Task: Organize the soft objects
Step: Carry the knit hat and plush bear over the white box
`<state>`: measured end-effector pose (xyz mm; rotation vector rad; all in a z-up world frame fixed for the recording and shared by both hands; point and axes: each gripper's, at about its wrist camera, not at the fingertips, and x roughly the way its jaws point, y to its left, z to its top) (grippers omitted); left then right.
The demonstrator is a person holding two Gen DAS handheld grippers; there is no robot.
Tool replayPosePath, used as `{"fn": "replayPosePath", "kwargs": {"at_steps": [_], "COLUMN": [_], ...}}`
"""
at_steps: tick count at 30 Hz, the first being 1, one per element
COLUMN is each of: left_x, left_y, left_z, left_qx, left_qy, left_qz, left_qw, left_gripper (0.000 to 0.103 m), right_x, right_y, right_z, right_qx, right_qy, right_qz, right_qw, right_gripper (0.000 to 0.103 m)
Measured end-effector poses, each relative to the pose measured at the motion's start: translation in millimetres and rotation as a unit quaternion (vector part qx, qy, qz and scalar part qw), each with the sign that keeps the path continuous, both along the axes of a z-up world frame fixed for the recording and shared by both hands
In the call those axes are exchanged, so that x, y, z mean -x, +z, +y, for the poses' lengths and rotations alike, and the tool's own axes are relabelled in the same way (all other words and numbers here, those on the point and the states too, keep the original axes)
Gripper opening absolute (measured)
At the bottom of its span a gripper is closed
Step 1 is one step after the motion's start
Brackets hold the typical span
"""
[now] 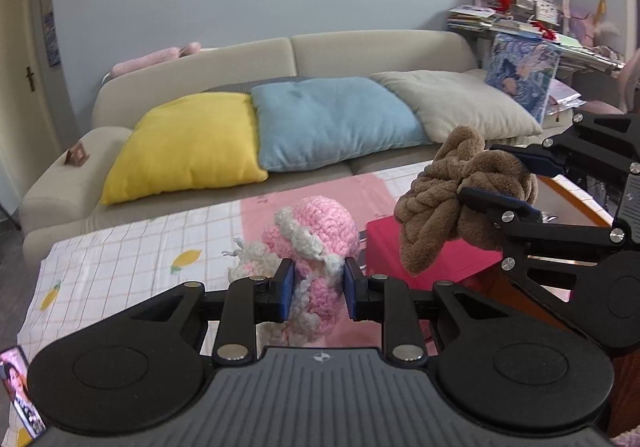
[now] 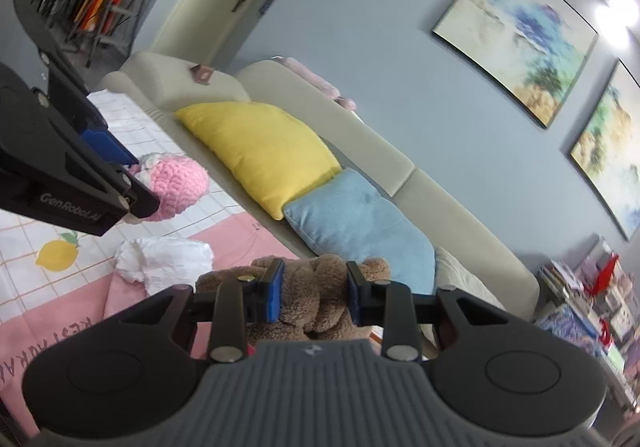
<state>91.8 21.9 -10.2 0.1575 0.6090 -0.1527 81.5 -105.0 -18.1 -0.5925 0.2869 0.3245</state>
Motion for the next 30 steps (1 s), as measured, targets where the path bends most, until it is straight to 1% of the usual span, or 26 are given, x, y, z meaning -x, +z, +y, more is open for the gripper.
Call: {"fn": "replayPosePath", "kwargs": {"at_steps": [5, 10, 11, 12, 15, 18, 20, 22, 25, 27, 30], "left_x": [-8.6, -19.2, -20.8, -22.6, -30.5, -39.0, -43.7, -48.9, -57.9, -64.0, -71.7], "left_y": [7.8, 10.3, 10.2, 10.2, 8.6, 5.9, 4.3, 1.6, -4.9, -8.8, -12.8], "left_z": [-29.3, -66.2, -74.8, -83.1, -108.0, -129.9, -142.5, -155.9, -171.6, -178.8, -186.6], "left_qx": [-0.015, -0.027, -0.031, -0.034, -0.039, -0.034, -0.034, -0.039, -0.045, -0.046, -0.057], "left_qy": [-0.038, -0.086, -0.098, -0.109, -0.141, -0.167, -0.183, -0.198, -0.210, -0.213, -0.216], "left_qz": [-0.009, -0.008, -0.009, -0.009, -0.006, 0.007, 0.012, 0.017, 0.028, 0.037, 0.043], "left_qw": [0.9991, 0.9959, 0.9947, 0.9934, 0.9893, 0.9853, 0.9824, 0.9794, 0.9763, 0.9753, 0.9739], "left_gripper": [0.028, 0.028, 0.028, 0.028, 0.028, 0.028, 0.028, 0.029, 0.029, 0.029, 0.029], "right_x": [-6.7, -17.7, -20.1, -22.8, -31.9, -39.2, -42.8, -47.3, -56.6, -63.3, -78.1], "right_y": [4.5, 2.1, 0.5, -1.4, -7.9, -17.5, -22.4, -23.9, -22.2, -20.1, -17.0], "right_z": [-35.0, -76.9, -85.1, -93.3, -120.5, -145.9, -164.2, -179.9, -198.1, -205.8, -215.2], "right_qx": [-0.048, -0.109, -0.118, -0.126, -0.160, -0.182, -0.204, -0.230, -0.257, -0.268, -0.276], "right_qy": [-0.043, -0.087, -0.098, -0.110, -0.143, -0.175, -0.189, -0.194, -0.194, -0.191, -0.185], "right_qz": [0.011, 0.039, 0.044, 0.050, 0.074, 0.096, 0.113, 0.127, 0.137, 0.137, 0.131], "right_qw": [0.998, 0.989, 0.987, 0.985, 0.974, 0.963, 0.954, 0.945, 0.937, 0.934, 0.934], "right_gripper": [0.031, 0.029, 0.024, 0.020, 0.019, 0.017, 0.016, 0.015, 0.014, 0.014, 0.013]}}
